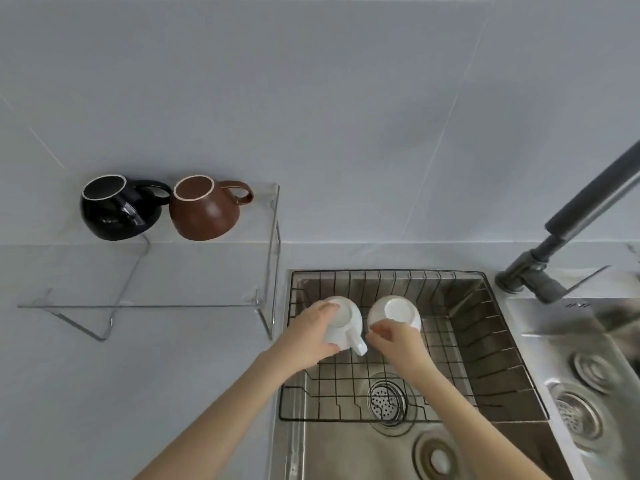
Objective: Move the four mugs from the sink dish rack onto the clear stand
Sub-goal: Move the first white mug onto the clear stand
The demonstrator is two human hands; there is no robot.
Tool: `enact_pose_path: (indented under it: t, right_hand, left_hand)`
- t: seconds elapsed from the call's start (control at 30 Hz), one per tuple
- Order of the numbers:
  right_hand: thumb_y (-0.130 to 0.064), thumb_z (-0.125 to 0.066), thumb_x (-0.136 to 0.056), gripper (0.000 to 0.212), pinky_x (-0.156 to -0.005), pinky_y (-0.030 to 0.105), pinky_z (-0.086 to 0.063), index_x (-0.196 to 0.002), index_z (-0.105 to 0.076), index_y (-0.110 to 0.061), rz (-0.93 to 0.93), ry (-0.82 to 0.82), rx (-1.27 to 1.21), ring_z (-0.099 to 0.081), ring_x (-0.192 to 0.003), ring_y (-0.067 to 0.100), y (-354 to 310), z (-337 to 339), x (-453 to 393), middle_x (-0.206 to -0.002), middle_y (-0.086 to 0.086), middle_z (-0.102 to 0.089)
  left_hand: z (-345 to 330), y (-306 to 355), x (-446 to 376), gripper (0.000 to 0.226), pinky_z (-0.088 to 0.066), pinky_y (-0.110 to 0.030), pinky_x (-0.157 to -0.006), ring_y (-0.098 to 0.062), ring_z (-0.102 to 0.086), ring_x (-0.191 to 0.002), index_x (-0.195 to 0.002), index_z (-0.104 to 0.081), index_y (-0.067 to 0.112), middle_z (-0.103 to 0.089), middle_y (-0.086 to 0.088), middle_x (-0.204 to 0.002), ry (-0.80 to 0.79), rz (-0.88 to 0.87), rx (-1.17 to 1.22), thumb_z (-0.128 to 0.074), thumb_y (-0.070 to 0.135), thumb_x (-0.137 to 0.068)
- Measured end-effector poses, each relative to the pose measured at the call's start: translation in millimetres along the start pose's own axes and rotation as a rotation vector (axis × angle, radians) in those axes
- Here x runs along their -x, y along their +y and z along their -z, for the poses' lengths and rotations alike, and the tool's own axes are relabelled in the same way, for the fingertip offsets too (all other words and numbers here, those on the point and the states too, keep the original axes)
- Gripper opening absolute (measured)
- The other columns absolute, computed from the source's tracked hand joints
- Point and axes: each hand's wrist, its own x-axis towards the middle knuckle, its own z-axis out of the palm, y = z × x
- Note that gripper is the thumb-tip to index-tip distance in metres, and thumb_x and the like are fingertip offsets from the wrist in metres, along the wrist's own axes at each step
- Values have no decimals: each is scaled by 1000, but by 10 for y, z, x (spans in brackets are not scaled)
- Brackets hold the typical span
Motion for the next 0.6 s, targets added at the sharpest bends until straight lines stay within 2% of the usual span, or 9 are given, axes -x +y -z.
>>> enact_pose_path:
  t: [0.07,0.13,0.2,0.27,0.33,0.4,0.5,0.6]
  right_hand:
    - [-17,-56,-86,24,-87,39,-50,-104,-61,-2,-22,0,27,-63,-97,30,105,-142,-13,-104,17,-69]
    - [-21,-57,-86,28,-89,40,-51,-108,-60,-4,-7,10,51,-63,-96,28,193,-256,-74,-104,15,-69]
    - [-23,-56,-87,28,-82,32,-52,-110,-59,-7,9,17,39,-62,-91,21,263,-348,-154,-100,7,-68]
    - [-22,-53,-88,22,-64,20,-45,-102,-61,-7,22,24,1,-59,-79,17,263,-415,-173,-86,1,-63]
    - [-20,-52,-88,17,-58,20,-40,-94,-61,-7,7,49,-55,-57,-74,18,279,-465,-194,-79,3,-62]
    - [-21,-53,-88,18,-60,21,-42,-94,-61,-6,-11,80,-108,-58,-75,20,314,-483,-228,-82,8,-65]
    - [-22,-57,-86,19,-61,16,-43,-95,-62,-7,-25,95,-156,-62,-79,20,383,-473,-267,-85,8,-68]
    - [-21,-60,-85,17,-68,23,-47,-94,-63,-7,-46,93,-203,-64,-82,22,398,-424,-242,-87,9,-70]
  left_hand:
    - [-121,-69,-94,75,-28,-34,-109,-22,-31,-134,-139,-20,13,-24,-5,-151,-6,21,-46,-63,15,-78]
    - [-205,-88,-227,80,-24,-35,-112,-23,-21,-139,-140,-14,13,-16,-9,-153,-3,19,-113,-64,12,-77]
    - [-253,-98,-375,85,-24,-38,-113,-25,-11,-142,-141,-9,13,-8,-12,-155,-6,14,-188,-64,8,-77]
    - [-267,-131,-480,88,-28,-39,-112,-26,-7,-143,-142,-5,12,-4,-14,-155,-18,18,-247,-64,4,-76]
    - [-296,-171,-569,93,-32,-39,-111,-27,-9,-143,-142,-3,12,-3,-15,-155,-57,63,-253,-66,5,-74]
    - [-322,-221,-623,98,-31,-39,-109,-27,-14,-141,-142,-3,13,-6,-15,-155,-84,113,-216,-70,9,-71]
    - [-346,-273,-643,101,-29,-39,-109,-26,-24,-139,-142,-8,16,-15,-10,-154,-82,113,-182,-74,14,-66]
    - [-347,-288,-620,101,-30,-38,-107,-25,-32,-134,-141,-15,17,-26,-6,-151,-64,106,-116,-77,19,-62]
